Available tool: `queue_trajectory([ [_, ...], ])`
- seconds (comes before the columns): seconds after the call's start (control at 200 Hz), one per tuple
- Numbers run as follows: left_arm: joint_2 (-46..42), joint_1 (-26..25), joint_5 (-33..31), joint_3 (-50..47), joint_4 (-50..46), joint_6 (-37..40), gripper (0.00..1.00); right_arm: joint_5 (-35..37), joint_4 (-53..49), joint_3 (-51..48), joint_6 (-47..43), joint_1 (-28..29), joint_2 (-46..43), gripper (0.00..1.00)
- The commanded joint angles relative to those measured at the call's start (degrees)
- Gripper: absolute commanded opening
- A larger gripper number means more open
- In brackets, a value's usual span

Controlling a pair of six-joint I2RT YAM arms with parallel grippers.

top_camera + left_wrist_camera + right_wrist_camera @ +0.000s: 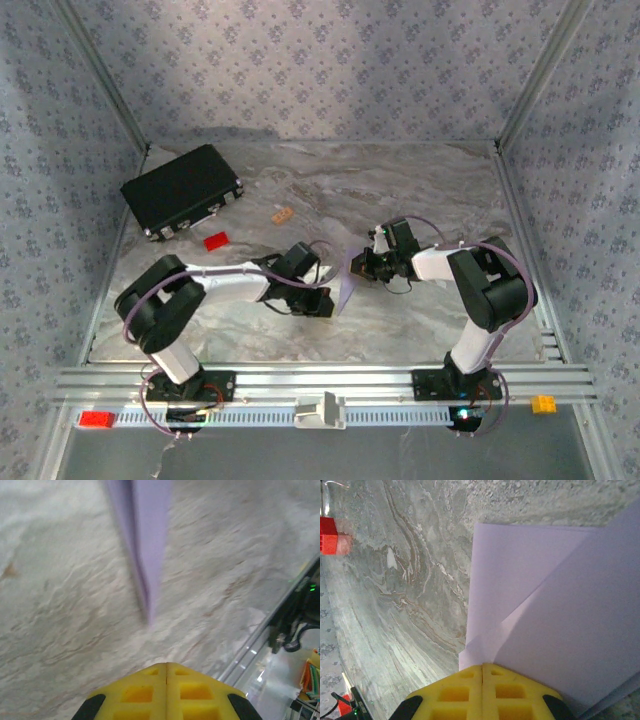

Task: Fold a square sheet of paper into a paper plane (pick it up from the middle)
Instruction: Fold the wing for the fifth time at the center of the table.

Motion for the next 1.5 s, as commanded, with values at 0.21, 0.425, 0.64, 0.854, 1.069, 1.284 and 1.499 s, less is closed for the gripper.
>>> queue_trajectory([
  [0.21, 10.38, 0.58, 1.2, 11.62, 3.47, -0.77, 0.01, 5.23, -4.83, -1.47, 0.23, -0.56, 2.28, 0.05],
  [0.425, 15.89, 0.75, -0.4, 13.89, 2.13, 0.52, 0.01, 5.47, -4.89, -1.69, 0.29, -0.57, 1.9, 0.05],
  [0.64, 14.94, 0.39, -0.4, 7.26, 0.95, 0.05, 0.0, 5.62, -5.33, -1.83, -0.05, -0.9, 1.79, 0.05],
  [0.854, 11.09, 0.25, 0.71, 2.79, 0.96, -0.3, 0.01, 5.42, -5.43, -1.65, -0.14, -0.99, 1.91, 0.05],
  [1.069, 5.41, 0.13, 0.88, 2.89, 1.4, -0.07, 0.01, 5.32, -5.25, -1.38, 0.05, -0.84, 1.83, 0.05],
  [1.284, 6.38, 1.49, 0.08, 9.33, 3.33, -0.77, 0.03, 5.3, -4.88, -1.79, 0.28, -0.78, 1.67, 0.05],
  [1.499, 13.89, 1.8, -0.49, 15.16, 2.68, -0.55, 0.03, 5.14, -4.7, -1.98, 0.49, -0.81, 1.5, 0.05],
])
